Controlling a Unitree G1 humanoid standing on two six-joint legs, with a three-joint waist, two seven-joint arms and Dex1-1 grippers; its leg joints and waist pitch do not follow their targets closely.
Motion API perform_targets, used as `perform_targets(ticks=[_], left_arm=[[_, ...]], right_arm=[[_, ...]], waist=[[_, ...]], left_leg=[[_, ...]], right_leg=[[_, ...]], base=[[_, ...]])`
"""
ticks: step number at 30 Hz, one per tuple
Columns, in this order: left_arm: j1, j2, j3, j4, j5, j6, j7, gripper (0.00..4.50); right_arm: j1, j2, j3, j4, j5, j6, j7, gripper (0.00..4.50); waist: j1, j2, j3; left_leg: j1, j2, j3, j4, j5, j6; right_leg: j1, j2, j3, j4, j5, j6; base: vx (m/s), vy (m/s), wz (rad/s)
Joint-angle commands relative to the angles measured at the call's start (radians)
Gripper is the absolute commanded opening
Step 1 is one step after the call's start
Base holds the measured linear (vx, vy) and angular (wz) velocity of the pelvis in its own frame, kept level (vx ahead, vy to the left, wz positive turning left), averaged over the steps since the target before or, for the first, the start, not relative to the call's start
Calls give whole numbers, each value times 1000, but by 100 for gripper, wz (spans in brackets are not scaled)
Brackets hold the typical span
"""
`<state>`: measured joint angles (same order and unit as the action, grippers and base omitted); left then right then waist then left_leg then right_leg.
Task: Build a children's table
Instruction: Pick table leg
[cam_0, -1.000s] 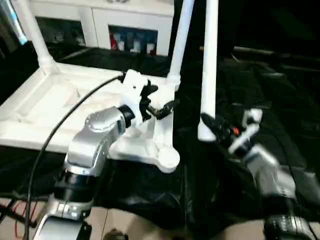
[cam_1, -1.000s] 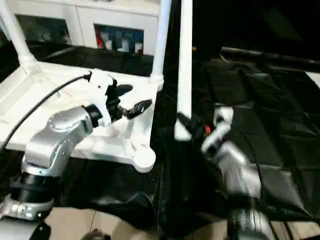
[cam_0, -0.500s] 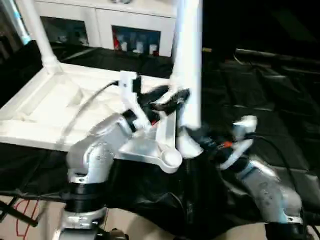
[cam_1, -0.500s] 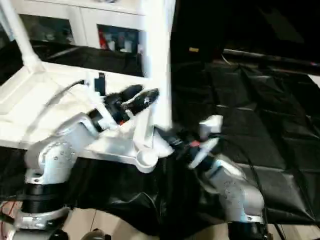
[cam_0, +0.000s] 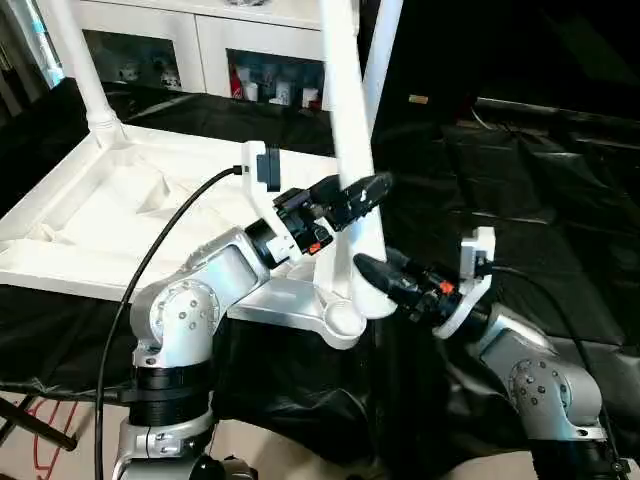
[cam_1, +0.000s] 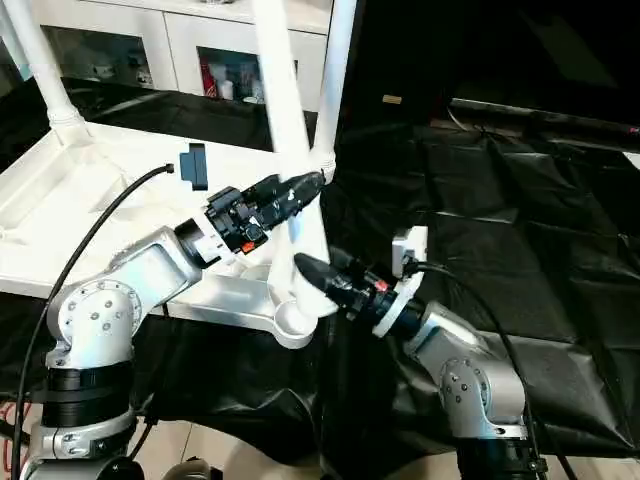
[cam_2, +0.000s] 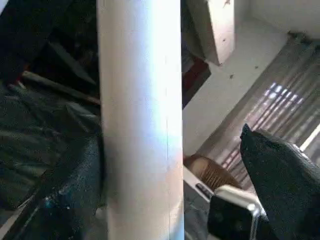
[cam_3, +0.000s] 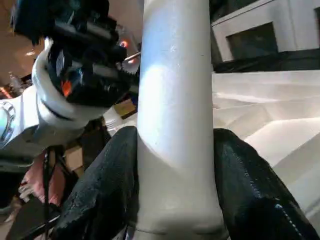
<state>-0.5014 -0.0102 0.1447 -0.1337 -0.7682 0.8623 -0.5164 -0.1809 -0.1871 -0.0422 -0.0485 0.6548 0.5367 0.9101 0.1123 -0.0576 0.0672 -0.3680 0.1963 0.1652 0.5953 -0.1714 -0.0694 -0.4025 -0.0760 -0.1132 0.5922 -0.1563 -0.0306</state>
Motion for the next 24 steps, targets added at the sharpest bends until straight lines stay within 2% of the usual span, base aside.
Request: perform_targets(ticks=[1, 4, 5, 8, 9, 12, 14, 17, 20, 23, 24], left_arm=[[-17, -10, 6, -18, -34, 20, -1, 420], [-19, -10, 5, -20, -41, 22, -5, 400], [-18, -9, 4, -20, -43, 23, -5, 378], [-21, -7, 1, -16, -54, 22, 2, 366], [-22, -6, 1, -14, -57, 21, 1, 344], [-23, -7, 1, -12, -64, 20, 1, 330], [-26, -6, 0, -8, -67, 18, 2, 299], [-29, -5, 0, -4, -68, 18, 3, 290], [-33, -1, -4, 1, -63, 10, 7, 253], [-35, 0, -6, 5, -58, 5, 9, 246], [-37, 0, -7, 7, -54, 1, 11, 226]], right_arm=[[2, -26, 9, -39, 31, 31, 33, 193], [4, -34, 14, -37, 32, 32, 40, 193], [4, -35, 13, -37, 35, 34, 38, 193], [0, -39, 6, -35, 39, 43, 36, 193], [0, -40, 6, -36, 41, 47, 36, 193], [2, -46, 6, -39, 45, 54, 34, 193], [1, -50, 7, -38, 46, 55, 33, 193], [1, -52, 8, -38, 44, 54, 32, 193], [0, -55, 13, -38, 39, 51, 29, 193], [-1, -57, 20, -37, 20, 33, 20, 193], [-4, -57, 23, -31, 11, 34, 6, 228]], waist=[[1, 14, -70], [2, 13, -70], [2, 15, -70], [2, 16, -71], [1, 15, -71], [1, 15, -71], [0, 16, -71], [0, 16, -71], [0, 16, -71], [0, 15, -71], [0, 15, -71]], left_leg=[[7, 34, -12, -74, -268, 5], [7, 34, -13, -73, -264, 3], [8, 34, -13, -73, -264, 2], [8, 34, -13, -73, -263, 1], [9, 34, -13, -73, -264, 1], [8, 34, -13, -73, -258, 2], [8, 35, -13, -74, -263, 0], [8, 34, -13, -73, -267, 0], [8, 34, -13, -73, -261, 0], [8, 33, -13, -73, -264, -1], [8, 33, -13, -72, -263, -1]], right_leg=[[54, -72, 49, -99, -433, -41], [54, -73, 49, -101, -446, -33], [53, -73, 49, -101, -447, -32], [53, -73, 49, -101, -444, -32], [53, -72, 49, -101, -443, -32], [54, -72, 49, -100, -431, -34], [54, -71, 49, -100, -430, -35], [54, -72, 48, -102, -444, -30], [53, -71, 48, -101, -434, -31], [54, -72, 48, -102, -441, -28], [53, -71, 48, -102, -442, -27]], base=[[0, 0, 0], [0, 0, 0], [0, 0, 0], [0, 0, 0], [0, 0, 0], [0, 0, 0], [0, 0, 0], [0, 0, 0], [0, 0, 0], [0, 0, 0], [0, 0, 0]])
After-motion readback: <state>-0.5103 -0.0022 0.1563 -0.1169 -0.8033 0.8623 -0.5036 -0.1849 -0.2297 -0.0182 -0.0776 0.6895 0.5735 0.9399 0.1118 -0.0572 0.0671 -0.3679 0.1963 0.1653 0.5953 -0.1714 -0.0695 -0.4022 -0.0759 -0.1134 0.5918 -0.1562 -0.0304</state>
